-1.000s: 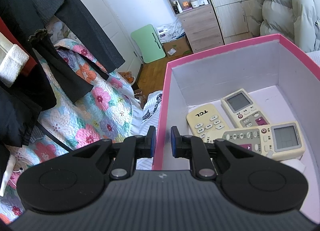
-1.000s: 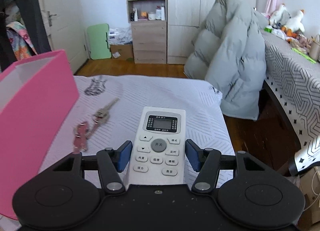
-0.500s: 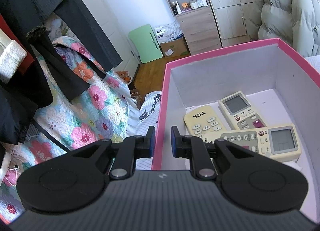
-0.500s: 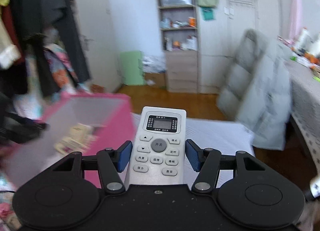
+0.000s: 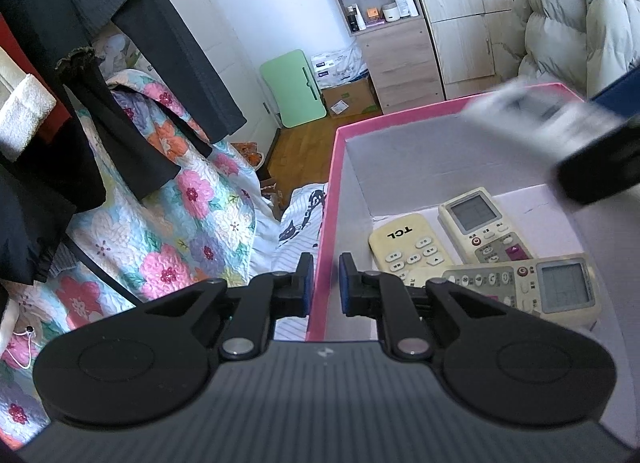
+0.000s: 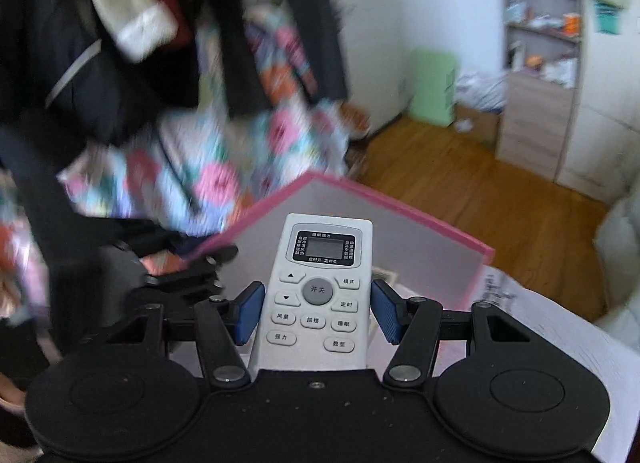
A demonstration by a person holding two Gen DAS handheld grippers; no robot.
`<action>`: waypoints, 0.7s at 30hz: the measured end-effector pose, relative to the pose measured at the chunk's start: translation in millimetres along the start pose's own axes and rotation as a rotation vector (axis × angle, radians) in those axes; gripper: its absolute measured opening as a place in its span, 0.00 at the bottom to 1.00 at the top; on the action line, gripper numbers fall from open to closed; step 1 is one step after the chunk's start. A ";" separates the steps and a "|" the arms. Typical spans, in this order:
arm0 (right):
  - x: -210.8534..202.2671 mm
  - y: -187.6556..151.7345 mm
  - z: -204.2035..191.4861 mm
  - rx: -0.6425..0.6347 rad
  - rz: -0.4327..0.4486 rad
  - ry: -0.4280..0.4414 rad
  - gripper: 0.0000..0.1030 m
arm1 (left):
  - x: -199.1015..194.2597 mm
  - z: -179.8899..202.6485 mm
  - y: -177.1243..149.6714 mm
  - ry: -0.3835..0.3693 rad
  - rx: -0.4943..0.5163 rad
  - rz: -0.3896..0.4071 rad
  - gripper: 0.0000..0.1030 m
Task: Organize rigid objects
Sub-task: 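Carry the white TCL remote into the pink box and open the right tool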
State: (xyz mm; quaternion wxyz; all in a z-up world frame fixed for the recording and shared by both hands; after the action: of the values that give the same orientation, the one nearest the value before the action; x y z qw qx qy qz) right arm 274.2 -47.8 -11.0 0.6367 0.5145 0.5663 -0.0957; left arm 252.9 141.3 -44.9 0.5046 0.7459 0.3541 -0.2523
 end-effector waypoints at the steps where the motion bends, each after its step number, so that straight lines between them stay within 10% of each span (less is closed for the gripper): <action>1: 13.5 7.5 2.8 -0.021 -0.038 0.001 0.61 | 0.0 0.0 0.0 0.000 0.000 0.000 0.12; 15: 106.7 44.7 -2.4 -0.221 -0.314 -0.064 0.62 | 0.7 0.2 0.1 0.000 0.001 0.002 0.12; 21: 68.0 42.2 3.8 -0.160 -0.140 -0.026 0.63 | 0.3 0.1 0.3 0.001 0.001 0.005 0.12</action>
State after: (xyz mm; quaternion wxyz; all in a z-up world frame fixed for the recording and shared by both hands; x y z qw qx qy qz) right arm 329.5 -0.2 -44.4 0.6749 0.4201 0.5982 -0.1011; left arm 253.3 141.2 -45.0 0.5047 0.7470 0.3526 -0.2508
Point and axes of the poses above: each gripper's, at about its wrist camera, not at the fingertips, and x roughly the way its jaws point, z to its right, y to its top, the point moved 4 cm from there along x, roughly the way its jaws point, and after that the axes turned 13 degrees about -z, right-handed, at the moved point
